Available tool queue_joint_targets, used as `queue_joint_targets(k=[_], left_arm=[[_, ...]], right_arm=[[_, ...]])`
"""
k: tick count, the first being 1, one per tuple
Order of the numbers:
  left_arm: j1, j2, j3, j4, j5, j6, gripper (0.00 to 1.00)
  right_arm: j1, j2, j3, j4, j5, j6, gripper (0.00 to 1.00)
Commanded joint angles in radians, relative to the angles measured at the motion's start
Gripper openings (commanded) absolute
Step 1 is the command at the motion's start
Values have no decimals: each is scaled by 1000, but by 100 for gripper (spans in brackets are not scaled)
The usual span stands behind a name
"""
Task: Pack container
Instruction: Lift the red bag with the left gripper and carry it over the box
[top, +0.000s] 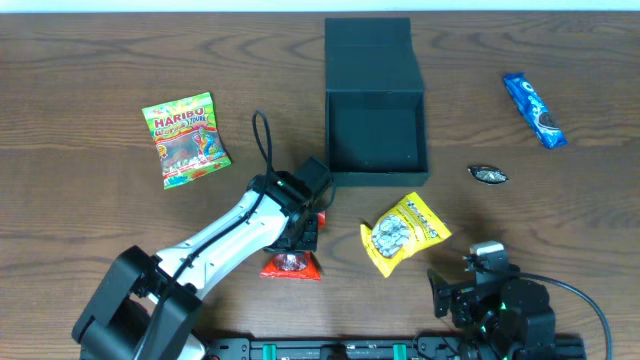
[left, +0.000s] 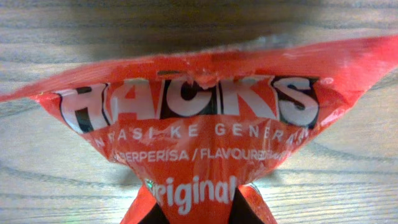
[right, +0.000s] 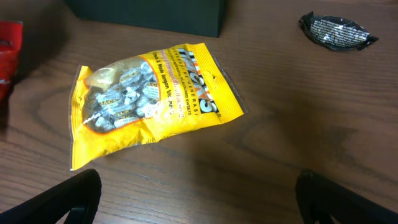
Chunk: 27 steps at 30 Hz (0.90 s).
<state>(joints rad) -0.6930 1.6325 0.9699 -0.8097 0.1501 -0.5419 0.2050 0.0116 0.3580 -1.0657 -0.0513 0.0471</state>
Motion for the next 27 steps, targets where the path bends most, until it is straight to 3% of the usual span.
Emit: queue_joint_targets(k=[1, 10, 16, 27], left_arm=[[-1, 13, 10, -6, -11, 15, 7], [-2, 3, 154, -195, -13, 36, 5], [-2, 1, 378, -363, -20, 73, 5], [-2, 75, 769, -528, -80, 102, 5]], right_arm=[[-8, -6, -1, -7, 2, -11, 99], [-8, -6, -1, -6, 2, -11, 99], [-8, -6, -1, -7, 2, -11, 99], [-8, -6, -1, -7, 2, -11, 99]])
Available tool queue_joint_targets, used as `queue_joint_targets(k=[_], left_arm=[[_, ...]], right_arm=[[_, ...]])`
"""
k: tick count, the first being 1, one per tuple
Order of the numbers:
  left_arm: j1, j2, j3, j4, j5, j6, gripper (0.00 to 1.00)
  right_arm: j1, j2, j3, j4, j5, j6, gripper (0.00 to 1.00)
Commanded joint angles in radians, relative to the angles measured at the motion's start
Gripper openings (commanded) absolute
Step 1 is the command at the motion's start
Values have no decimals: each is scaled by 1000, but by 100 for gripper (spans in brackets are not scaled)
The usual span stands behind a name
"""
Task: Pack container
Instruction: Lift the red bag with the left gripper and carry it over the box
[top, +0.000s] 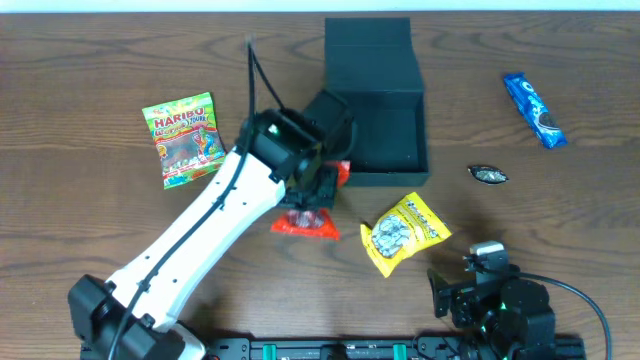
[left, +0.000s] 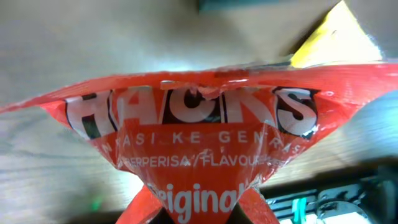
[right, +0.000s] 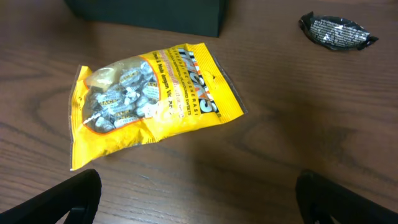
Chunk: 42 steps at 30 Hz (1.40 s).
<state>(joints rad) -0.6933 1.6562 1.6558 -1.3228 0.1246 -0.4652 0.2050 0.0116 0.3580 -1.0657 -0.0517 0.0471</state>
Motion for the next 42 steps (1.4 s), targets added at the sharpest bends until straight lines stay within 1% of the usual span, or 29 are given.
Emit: queue_joint_targets(k=[1, 10, 15, 19, 28, 39, 42], left_arm=[[-1, 79, 124, -27, -57, 35, 5], [3, 400, 515, -101, -53, 108, 5], [26, 524, 631, -60, -32, 115, 5], [47, 575, 639, 7, 25, 98, 5], [53, 641, 639, 130, 26, 97, 5], [52, 683, 634, 130, 21, 64, 6], [51, 691, 631, 127, -15, 23, 6]], right_arm=[[-8, -6, -1, -7, 2, -11, 99], [-8, -6, -1, -7, 3, -11, 99], [-8, -6, -1, -7, 3, -11, 99], [-8, -6, -1, -7, 3, -11, 99], [-8, -6, -1, -7, 2, -11, 99], [-8, -6, -1, -7, 3, -11, 99], [-8, -6, -1, -7, 2, -11, 99]])
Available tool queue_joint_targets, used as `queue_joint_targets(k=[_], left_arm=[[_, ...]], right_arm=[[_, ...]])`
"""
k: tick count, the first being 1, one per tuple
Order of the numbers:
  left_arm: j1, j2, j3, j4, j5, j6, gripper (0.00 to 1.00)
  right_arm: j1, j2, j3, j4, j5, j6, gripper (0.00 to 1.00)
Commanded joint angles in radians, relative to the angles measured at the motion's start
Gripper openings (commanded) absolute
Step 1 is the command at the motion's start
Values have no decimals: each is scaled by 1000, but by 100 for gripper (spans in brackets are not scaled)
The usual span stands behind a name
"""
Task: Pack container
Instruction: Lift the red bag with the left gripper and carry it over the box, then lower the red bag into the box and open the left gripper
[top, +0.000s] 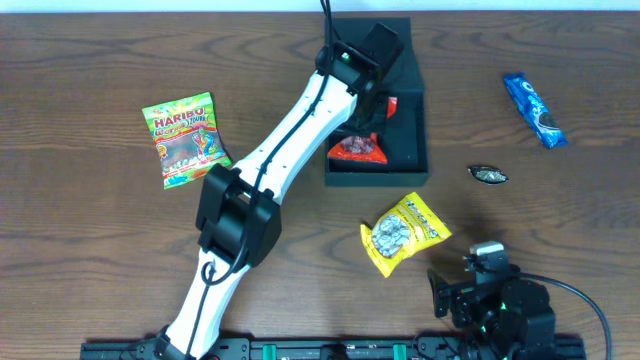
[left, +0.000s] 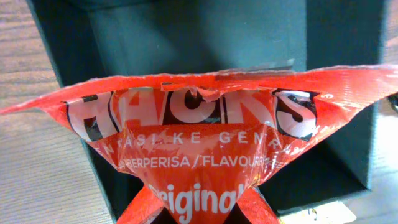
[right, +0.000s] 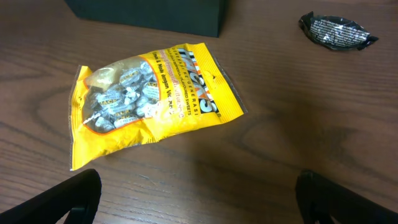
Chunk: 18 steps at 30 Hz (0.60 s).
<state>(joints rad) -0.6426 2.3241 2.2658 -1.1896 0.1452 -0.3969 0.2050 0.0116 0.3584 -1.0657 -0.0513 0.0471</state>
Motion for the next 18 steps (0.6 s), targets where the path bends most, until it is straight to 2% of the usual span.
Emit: queue_joint_targets(k=[1, 10, 14, 18], left_arm=[[1, 24, 18, -6, -45, -56, 6], [2, 27, -9, -5, -72, -56, 6], [2, 27, -9, 3, -75, -56, 13], [2, 27, -10, 11, -75, -56, 14]], right_arm=[[-8, -6, -2, -7, 2, -11, 99], [-8, -6, -2, -7, 2, -11, 99], [-8, -6, -2, -7, 2, -11, 99], [-8, -6, -2, -7, 2, -11, 99]])
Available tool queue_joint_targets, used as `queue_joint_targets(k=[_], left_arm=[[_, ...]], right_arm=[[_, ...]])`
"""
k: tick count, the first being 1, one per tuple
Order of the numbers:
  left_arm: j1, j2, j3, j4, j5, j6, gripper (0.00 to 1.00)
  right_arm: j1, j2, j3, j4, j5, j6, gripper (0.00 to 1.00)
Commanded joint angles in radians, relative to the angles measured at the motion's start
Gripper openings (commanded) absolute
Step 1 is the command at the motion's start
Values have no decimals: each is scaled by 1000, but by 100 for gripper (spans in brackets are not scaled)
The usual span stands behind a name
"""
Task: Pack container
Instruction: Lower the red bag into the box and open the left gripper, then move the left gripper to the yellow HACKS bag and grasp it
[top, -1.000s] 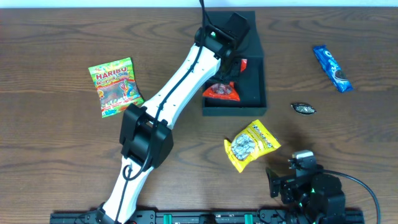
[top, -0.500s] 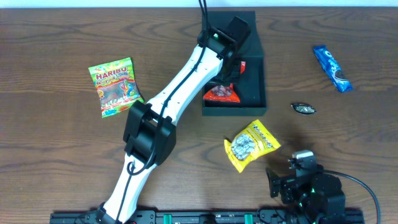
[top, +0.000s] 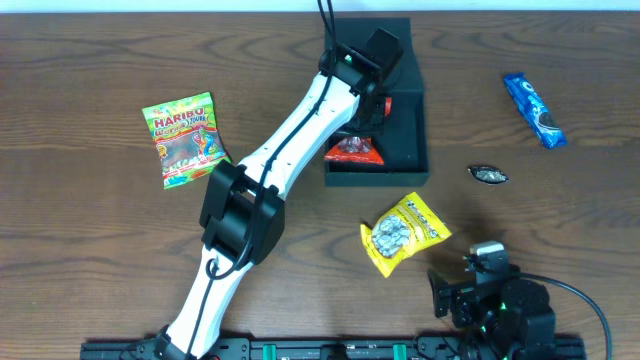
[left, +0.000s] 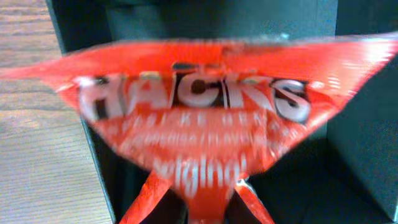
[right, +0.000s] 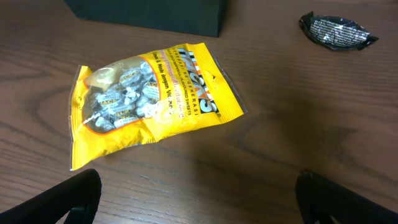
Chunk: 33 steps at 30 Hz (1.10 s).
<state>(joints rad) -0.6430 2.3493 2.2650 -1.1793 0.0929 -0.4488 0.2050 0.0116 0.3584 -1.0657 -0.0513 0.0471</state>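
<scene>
A black open box (top: 425, 130) stands at the back of the table with its lid folded behind it. My left gripper (top: 368, 100) hangs over the box, shut on a red Hacks bag (top: 352, 150). The bag dangles at the box's near left corner. In the left wrist view the red bag (left: 199, 106) is blurred, its narrow end still between the fingers, and the box's dark inside (left: 360, 124) lies behind it. My right gripper (right: 199, 202) rests open near the front edge, holding nothing. A yellow Hacks bag (right: 146, 93) lies ahead of it.
The yellow bag (top: 405, 232) lies in front of the box. A green Haribo bag (top: 185, 138) is at the left and a blue Oreo bar (top: 534, 110) at the far right. A small dark wrapper (top: 488, 175) lies right of the box.
The left gripper stays over the box. The red bag has shifted slightly left, looks blurred and sits a little farther from the wrist camera. The right arm is still.
My left gripper was shut on the red bag low over the table in front of the box. Then it held the bag raised at the box's left front corner. Later it held the bag over the box opening, where it still hangs.
</scene>
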Motion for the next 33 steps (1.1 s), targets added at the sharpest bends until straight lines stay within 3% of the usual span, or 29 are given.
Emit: queue_joint_targets(k=[1, 8, 12, 21, 25, 28, 33], left_arm=[[2, 2, -9, 5, -23, -5, 14], [2, 2, -9, 11, -22, -5, 15], [1, 2, -9, 16, -21, -10, 30], [1, -33, 66, -40, -23, 6, 35], [-13, -89, 128, -129, -23, 61, 49], [-39, -149, 133, -216, -23, 109, 66], [-120, -190, 133, -373, -30, 178, 72]], right_arm=[[-8, -6, -2, -7, 2, -11, 99], [-8, -6, -2, -7, 2, -11, 99], [-8, -6, -2, -7, 2, -11, 99], [-8, -6, -2, -7, 2, -11, 99], [-8, -6, -2, -7, 2, -11, 99], [-8, -6, -2, -7, 2, -11, 99], [-8, -6, -2, -7, 2, -11, 99]])
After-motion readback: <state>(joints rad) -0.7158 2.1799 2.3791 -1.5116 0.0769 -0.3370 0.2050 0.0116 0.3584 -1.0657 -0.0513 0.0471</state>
